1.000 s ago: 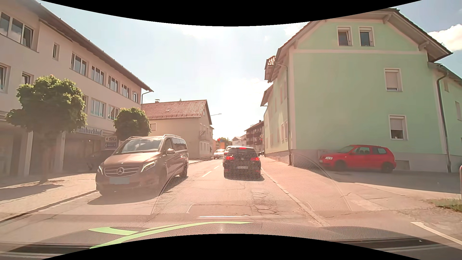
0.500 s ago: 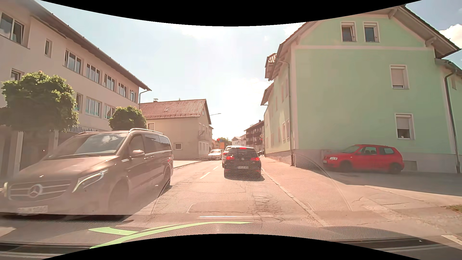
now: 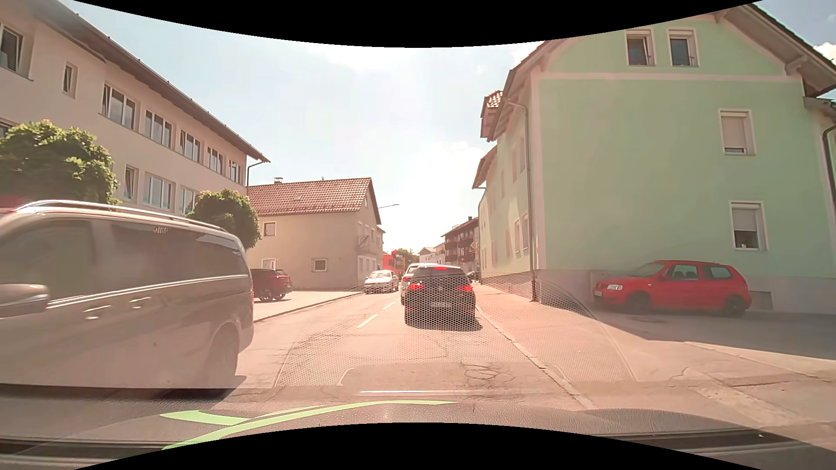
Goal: Follow the waypoints while adhering to traffic rules and regulations
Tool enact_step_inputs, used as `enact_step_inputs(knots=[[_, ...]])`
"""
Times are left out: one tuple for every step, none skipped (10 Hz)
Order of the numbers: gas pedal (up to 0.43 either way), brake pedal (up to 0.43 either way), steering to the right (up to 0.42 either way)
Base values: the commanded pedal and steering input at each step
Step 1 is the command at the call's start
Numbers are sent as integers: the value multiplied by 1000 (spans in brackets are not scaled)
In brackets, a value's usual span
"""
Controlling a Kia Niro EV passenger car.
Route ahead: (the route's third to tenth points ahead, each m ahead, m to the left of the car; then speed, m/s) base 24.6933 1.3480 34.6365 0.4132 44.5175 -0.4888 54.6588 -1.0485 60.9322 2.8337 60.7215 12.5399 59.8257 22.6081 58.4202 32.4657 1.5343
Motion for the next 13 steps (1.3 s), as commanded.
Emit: enact_step_inputs(knots=[[39,0,9],[0,0,9],[0,0,9],[0,0,9],[0,0,9],[0,0,9],[0,6,9],[0,49,9],[0,67,9],[0,85,9],[0,110,9],[0,128,9],[0,140,9]])
